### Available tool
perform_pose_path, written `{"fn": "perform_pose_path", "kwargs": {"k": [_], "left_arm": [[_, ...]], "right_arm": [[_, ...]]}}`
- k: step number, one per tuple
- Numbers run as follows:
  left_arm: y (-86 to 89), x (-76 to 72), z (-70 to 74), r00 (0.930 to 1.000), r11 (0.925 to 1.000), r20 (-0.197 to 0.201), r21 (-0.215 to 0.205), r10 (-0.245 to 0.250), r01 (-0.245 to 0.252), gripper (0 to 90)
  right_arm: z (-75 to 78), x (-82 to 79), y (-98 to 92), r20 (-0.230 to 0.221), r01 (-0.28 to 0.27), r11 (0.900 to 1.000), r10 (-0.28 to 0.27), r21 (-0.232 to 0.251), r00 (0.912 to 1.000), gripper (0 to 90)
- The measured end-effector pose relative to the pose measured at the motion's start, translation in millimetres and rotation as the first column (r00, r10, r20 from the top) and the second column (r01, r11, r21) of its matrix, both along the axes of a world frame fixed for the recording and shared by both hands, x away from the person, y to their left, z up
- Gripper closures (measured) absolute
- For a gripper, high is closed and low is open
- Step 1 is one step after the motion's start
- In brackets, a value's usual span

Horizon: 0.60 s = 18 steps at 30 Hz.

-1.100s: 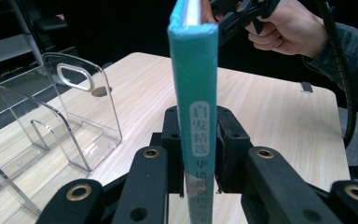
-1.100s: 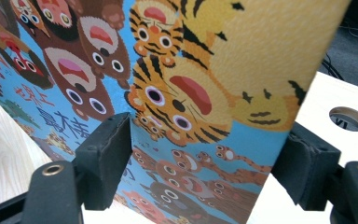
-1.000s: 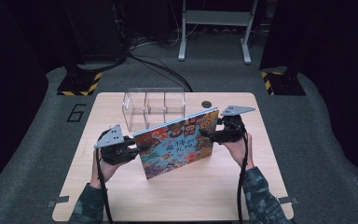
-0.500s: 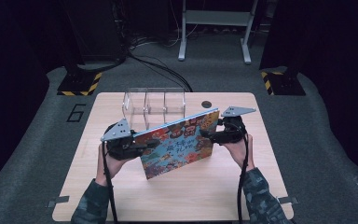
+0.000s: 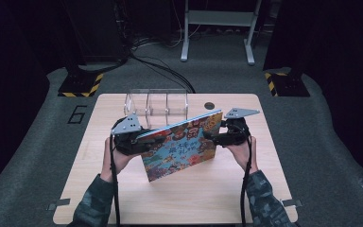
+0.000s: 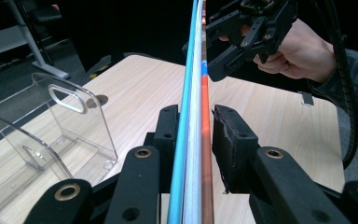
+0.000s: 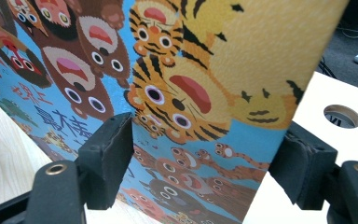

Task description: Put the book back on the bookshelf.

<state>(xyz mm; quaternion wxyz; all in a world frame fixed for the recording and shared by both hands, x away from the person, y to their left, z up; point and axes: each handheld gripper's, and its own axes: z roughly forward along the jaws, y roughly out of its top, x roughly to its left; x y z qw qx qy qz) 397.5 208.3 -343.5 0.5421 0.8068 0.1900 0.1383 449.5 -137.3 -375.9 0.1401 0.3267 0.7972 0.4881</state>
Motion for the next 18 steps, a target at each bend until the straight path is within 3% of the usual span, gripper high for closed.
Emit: {"fn": "perform_pose_path", "kwargs": {"k": [4,9,11,15,18], "left_arm": [[-6.0,-0.8,1.5,1.0,0.9989,0.008,0.046,0.005,-0.006,74.2],[-6.0,-1.5,2.5,0.9995,0.999,-0.008,0.034,-0.031,0.031,78.1],[-5.1,-1.8,2.3,0.9985,0.9983,-0.018,0.026,-0.052,0.052,79.2],[-6.1,-3.8,3.2,0.9978,0.9971,-0.006,0.037,-0.066,0.066,80.1],[-7.2,-5.8,3.7,0.9979,0.997,0.001,0.043,-0.065,0.065,80.4]], "right_arm": [[0.0,-0.4,0.0,-0.003,0.001,1.0,-0.001,0.002,1.0,25.8],[-1.6,-3.6,-4.2,-0.001,0.006,1.0,-0.006,0.016,1.0,22.8],[-4.1,-4.4,-11.0,0.001,0.013,0.999,-0.014,0.052,0.9999,18.8],[-14.5,-8.4,-34.6,-0.002,0.08,0.991,-0.081,0.108,0.9968,13.3],[-33.4,-10.1,-55.8,-0.023,0.151,0.982,-0.149,0.116,0.9885,10.8]]}}
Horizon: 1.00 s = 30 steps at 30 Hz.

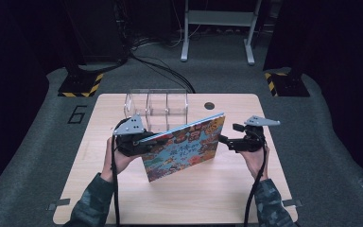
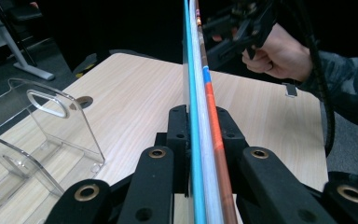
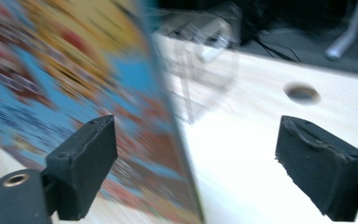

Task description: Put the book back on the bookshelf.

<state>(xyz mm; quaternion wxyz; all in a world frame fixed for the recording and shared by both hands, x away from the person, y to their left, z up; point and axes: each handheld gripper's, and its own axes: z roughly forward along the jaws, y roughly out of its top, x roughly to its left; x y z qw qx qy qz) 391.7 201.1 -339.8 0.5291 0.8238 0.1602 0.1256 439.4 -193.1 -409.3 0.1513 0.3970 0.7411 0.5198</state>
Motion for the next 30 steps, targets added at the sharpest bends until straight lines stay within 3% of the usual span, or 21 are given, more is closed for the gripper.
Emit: {"fn": "perform_pose_path", "kwargs": {"k": [3,5,8,11,15,22,30], "left_arm": [[-1.5,-2.3,0.3,1.0,1.0,0.0,0.001,-0.005,0.005,80.6],[-3.0,-3.9,0.3,1.0,1.0,0.006,-0.002,-0.005,0.005,80.7],[-5.4,-5.3,2.1,0.9999,1.0,0.013,0.007,-0.004,0.004,80.8],[-8.2,-6.3,4.9,0.9998,0.9998,0.015,0.019,-0.009,0.009,80.8],[-11.4,-5.9,8.7,0.9998,0.9999,0.02,0.015,-0.008,0.008,80.9],[-12.7,-2.6,15.5,0.9997,0.9999,0.016,-0.005,0.017,-0.016,80.9],[-9.5,-0.4,30.1,0.9987,0.9993,0.036,0.011,0.036,-0.037,81.0]], "right_arm": [[-29.9,2.6,-16.1,-0.073,0.095,0.994,-0.099,-0.054,0.9924,9.5],[-50.4,5.4,-23.5,-0.118,0.152,0.983,-0.164,-0.1,0.9794,8.5],[-75.3,11.4,-30.6,-0.165,0.202,0.971,-0.222,-0.127,0.9611,8.0],[-88.4,16.2,-34.3,-0.184,0.242,0.961,-0.263,-0.132,0.947,7.9],[-97.1,22.3,-38.5,-0.204,0.269,0.956,-0.287,-0.114,0.9358,8.9],[-105.7,27.6,-40.4,-0.228,0.261,0.959,-0.28,-0.111,0.9325,9.7],[-106.2,28.2,-42.3,-0.237,0.258,0.96,-0.276,-0.106,0.9314,10.4]]}}
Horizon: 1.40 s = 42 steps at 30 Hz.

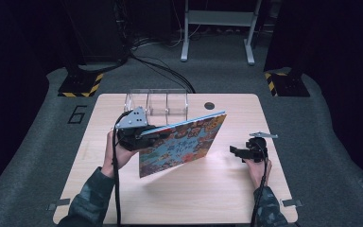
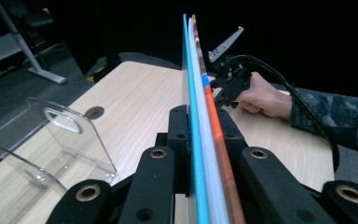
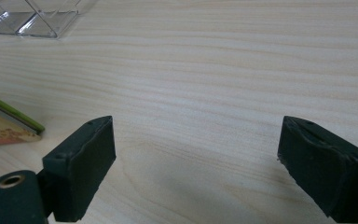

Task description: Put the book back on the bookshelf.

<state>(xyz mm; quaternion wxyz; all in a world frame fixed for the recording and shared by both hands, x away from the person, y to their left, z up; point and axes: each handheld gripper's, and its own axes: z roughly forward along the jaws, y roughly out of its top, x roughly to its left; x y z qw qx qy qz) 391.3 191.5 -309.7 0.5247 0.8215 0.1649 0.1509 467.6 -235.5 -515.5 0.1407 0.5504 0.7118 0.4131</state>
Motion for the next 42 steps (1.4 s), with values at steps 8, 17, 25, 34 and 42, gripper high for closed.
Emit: {"fn": "perform_pose_path", "kwargs": {"k": [8,17,25,34,42], "left_arm": [[15.3,0.4,18.9,0.9986,0.9988,0.029,0.018,0.044,-0.045,81.0],[43.8,-4.6,36.6,0.9923,0.9935,0.048,-0.007,0.114,-0.113,80.9],[65.1,-3.8,42.3,0.9847,0.9859,0.049,-0.008,0.167,-0.167,80.8],[88.2,-2.0,49.0,0.9709,0.973,0.063,-0.01,0.231,-0.231,80.8],[109.4,-0.6,53.0,0.9504,0.953,0.07,-0.03,0.303,-0.302,80.8]], "right_arm": [[-0.3,0.5,-2.9,-0.009,0.004,1.0,-0.004,-0.008,1.0,10.6],[-0.7,2.4,-3.4,-0.005,0.011,1.0,-0.012,-0.029,0.9999,10.2],[-2.7,5.3,-0.6,-0.004,0.025,0.996,-0.026,-0.084,0.9997,8.9],[-6.8,7.4,-1.5,-0.01,0.031,0.994,-0.032,-0.1,0.9994,8.8],[-9.0,8.2,0.2,0.015,0.032,0.987,-0.03,-0.155,0.9994,8.7]]}}
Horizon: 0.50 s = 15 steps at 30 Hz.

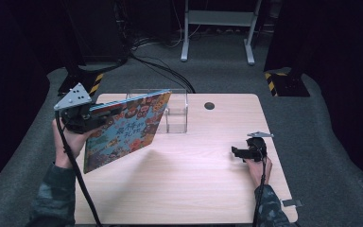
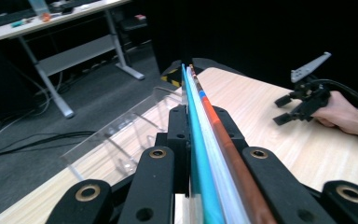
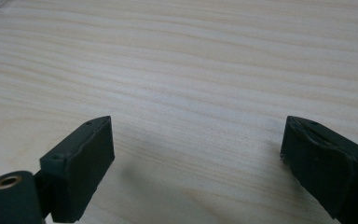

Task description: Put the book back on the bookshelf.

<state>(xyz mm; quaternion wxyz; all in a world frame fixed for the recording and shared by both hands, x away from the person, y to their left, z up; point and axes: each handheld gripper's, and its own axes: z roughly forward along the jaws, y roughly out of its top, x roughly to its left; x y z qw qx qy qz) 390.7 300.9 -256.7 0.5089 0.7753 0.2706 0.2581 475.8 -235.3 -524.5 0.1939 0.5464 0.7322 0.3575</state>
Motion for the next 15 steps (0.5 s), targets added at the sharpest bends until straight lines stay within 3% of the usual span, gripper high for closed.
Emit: {"fn": "perform_pose_path", "kwargs": {"k": [6,15], "left_arm": [[17.6,-0.3,1.1,0.9984,0.9983,0.005,-0.017,0.056,-0.056,80.8],[41.9,-0.8,-0.8,0.9878,0.9866,0.008,-0.051,0.156,-0.155,80.8]], "right_arm": [[-2.2,-0.7,1.5,0.022,0.009,1.0,-0.008,-0.026,0.9997,8.7],[-2.7,-0.7,2.7,0.026,0.008,0.999,-0.007,-0.039,0.9996,8.8]]}}
